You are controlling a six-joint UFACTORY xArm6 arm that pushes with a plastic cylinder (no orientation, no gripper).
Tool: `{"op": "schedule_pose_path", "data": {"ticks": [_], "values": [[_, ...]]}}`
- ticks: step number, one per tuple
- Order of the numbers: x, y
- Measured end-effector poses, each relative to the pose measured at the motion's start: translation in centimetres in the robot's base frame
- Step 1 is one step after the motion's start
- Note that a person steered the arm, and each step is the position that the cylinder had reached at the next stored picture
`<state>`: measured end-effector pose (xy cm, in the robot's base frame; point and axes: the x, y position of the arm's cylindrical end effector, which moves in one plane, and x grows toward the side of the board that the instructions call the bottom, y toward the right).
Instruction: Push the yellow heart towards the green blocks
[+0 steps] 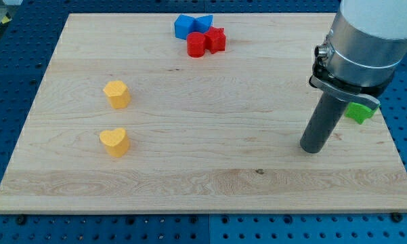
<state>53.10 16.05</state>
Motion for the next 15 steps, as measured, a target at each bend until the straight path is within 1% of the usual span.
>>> {"op": "schedule_pose_path", "data": {"ticks": [1, 2, 3, 4, 6, 7, 9, 12, 13, 14, 15], "values": [[0.3, -0.2], [2.7, -3.4], [5.1, -7.5], [6.9, -13.2], [6.9, -25.5], [5.8, -28.0], [5.3, -28.7], [4.8, -33.4], [3.1, -35.5], [1.5, -35.3], [-0.2, -33.8]]}}
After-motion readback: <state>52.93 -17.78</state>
